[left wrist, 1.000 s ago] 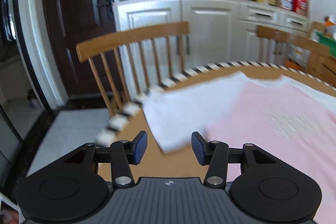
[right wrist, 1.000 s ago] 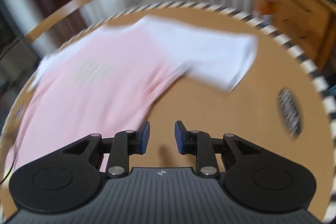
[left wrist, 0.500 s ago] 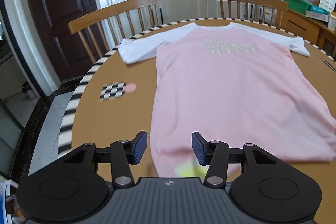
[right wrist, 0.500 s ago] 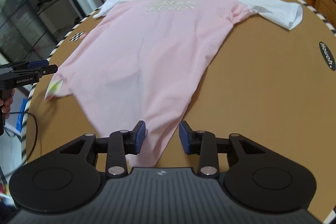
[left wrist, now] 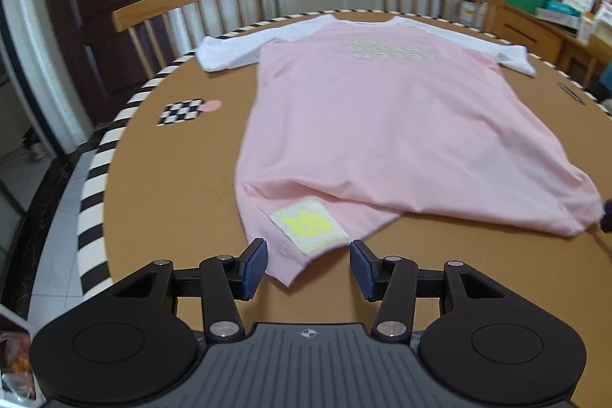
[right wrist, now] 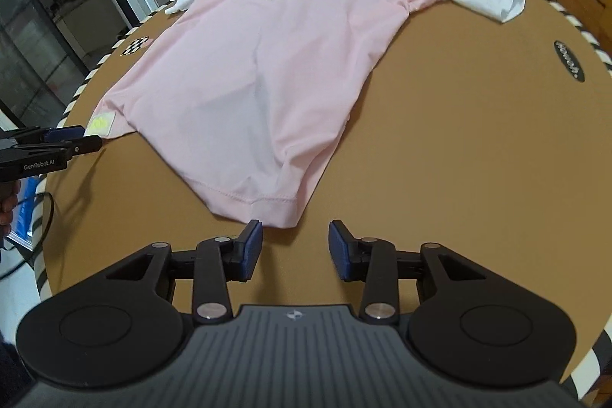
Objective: Fold clothes
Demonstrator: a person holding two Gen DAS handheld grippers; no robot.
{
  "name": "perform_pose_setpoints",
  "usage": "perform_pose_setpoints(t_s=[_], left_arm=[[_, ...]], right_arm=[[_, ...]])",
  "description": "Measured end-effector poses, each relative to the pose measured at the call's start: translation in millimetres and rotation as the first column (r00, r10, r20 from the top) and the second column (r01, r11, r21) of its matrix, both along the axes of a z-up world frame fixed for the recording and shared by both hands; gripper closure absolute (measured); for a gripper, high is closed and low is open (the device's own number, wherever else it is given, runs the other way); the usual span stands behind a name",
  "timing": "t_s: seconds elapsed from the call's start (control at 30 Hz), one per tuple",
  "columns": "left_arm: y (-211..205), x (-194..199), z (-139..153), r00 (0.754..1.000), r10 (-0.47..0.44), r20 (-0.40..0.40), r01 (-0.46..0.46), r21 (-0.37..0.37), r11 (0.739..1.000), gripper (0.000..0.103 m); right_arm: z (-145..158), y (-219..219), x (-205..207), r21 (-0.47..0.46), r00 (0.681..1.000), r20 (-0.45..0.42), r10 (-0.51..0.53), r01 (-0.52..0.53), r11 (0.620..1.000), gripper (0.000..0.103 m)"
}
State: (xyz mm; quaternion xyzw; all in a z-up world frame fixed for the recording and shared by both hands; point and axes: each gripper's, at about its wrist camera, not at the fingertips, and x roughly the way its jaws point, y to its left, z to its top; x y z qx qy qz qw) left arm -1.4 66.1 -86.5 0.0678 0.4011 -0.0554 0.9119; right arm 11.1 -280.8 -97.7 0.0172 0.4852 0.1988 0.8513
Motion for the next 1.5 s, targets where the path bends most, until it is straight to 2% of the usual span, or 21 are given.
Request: perform_pose_setpoints(t_s=[0.27, 0.33, 0.4, 0.43, 0.5, 0.53, 0.6, 0.77, 0.83, 0.97, 1.0, 1.07, 1.1, 1.17, 1.27, 1.33, 1.43, 1.5], left_arm=[[2.2, 8.6, -1.5, 0.999, 0.029, -0.028, -0.03, -0.035, 0.999, 0.053], [2.5, 10.0, -1.1, 0.999, 0.025, -0.028, -0.026, -0.038, 0.999, 0.058], [2.5, 12.0, -0.3, 1.0, 0.009, -0.027, -0.01, -0.027, 1.0, 0.073], [3.5, 13.3, 0.0, 1.0, 0.006, -0.028, -0.007, -0.03, 1.0, 0.077], [7.9, 16.5, 0.7, 0.999, 0.014, -0.034, -0.016, -0.055, 0.998, 0.09], [10.2, 18.4, 1.3, 0.999, 0.02, -0.039, -0.023, -0.067, 0.997, 0.092], [15.1, 20.5, 5.6, 0.999, 0.026, -0.041, -0.03, -0.092, 0.995, 0.096], [30.1, 17.1, 28.8, 0.999, 0.044, -0.014, -0.046, -0.156, 0.987, 0.098], [42.0, 12.8, 43.2, 0.996, 0.087, -0.004, -0.086, -0.216, 0.973, 0.099], [65.0, 11.6, 57.6, 0.986, 0.157, -0.049, -0.164, -0.32, 0.933, 0.099], [70.6, 11.9, 59.4, 0.983, 0.173, -0.06, -0.183, -0.343, 0.921, 0.099], [75.9, 14.5, 55.3, 0.98, 0.19, -0.063, -0.2, -0.32, 0.926, 0.099], [77.6, 15.7, 51.8, 0.978, 0.197, -0.064, -0.207, -0.3, 0.931, 0.099], [82.0, 16.7, 43.9, 0.976, 0.202, -0.083, -0.218, -0.312, 0.925, 0.098], [81.6, 15.9, 33.9, 0.976, 0.201, -0.085, -0.217, -0.284, 0.934, 0.098], [78.4, 15.6, 24.5, 0.977, 0.193, -0.089, -0.21, -0.265, 0.941, 0.097], [74.7, 15.1, 13.3, 0.98, 0.176, -0.093, -0.192, -0.224, 0.955, 0.096], [73.2, 14.7, 6.7, 0.982, 0.165, -0.087, -0.18, -0.209, 0.961, 0.096]], right_arm=[[-1.1, 17.2, -3.4, -0.048, 0.998, 0.061, -0.031, 0.034, 0.998, 0.064], [-1.4, 19.1, -1.1, -0.047, 0.997, 0.065, -0.048, 0.051, 0.998, 0.067], [-1.7, 21.0, 1.2, -0.046, 0.996, 0.068, -0.066, 0.069, 0.997, 0.073], [-1.9, 22.0, 2.4, -0.046, 0.995, 0.07, -0.075, 0.078, 0.996, 0.078], [-2.4, 20.0, 4.1, -0.024, 0.993, 0.062, -0.104, 0.105, 0.994, 0.087], [-2.6, 18.5, 5.0, -0.007, 0.992, 0.054, -0.117, 0.118, 0.993, 0.093], [0.0, 14.7, 5.8, 0.029, 0.988, 0.043, -0.145, 0.144, 0.989, 0.096], [35.9, -4.2, 0.8, 0.131, 0.98, 0.059, -0.192, 0.183, 0.974, 0.1], [54.1, -11.9, -1.6, 0.162, 0.977, 0.072, -0.201, 0.187, 0.969, 0.1], [94.2, -26.5, -0.8, 0.166, 0.971, 0.124, -0.206, 0.184, 0.969, 0.1], [97.1, -27.0, 2.0, 0.147, 0.969, 0.146, -0.2, 0.178, 0.973, 0.1], [95.6, -23.0, 7.7, 0.057, 0.969, 0.181, -0.166, 0.158, 0.986, 0.094], [86.0, -17.2, 7.0, 0.003, 0.977, 0.168, -0.128, 0.13, 0.992, 0.09], [64.3, -5.2, 3.8, -0.096, 0.991, 0.127, -0.05, 0.062, 0.993, 0.086], [32.2, 13.8, -8.7, -0.138, 0.997, 0.067, 0.035, -0.025, 0.99, 0.086], [24.5, 21.9, -10.9, -0.153, 0.995, 0.078, 0.058, -0.045, 0.987, 0.085], [15.4, 33.3, -13.0, -0.175, 0.991, 0.103, 0.087, -0.068, 0.982, 0.077], [9.3, 40.8, -14.4, -0.19, 0.987, 0.119, 0.107, -0.083, 0.978, 0.077]])
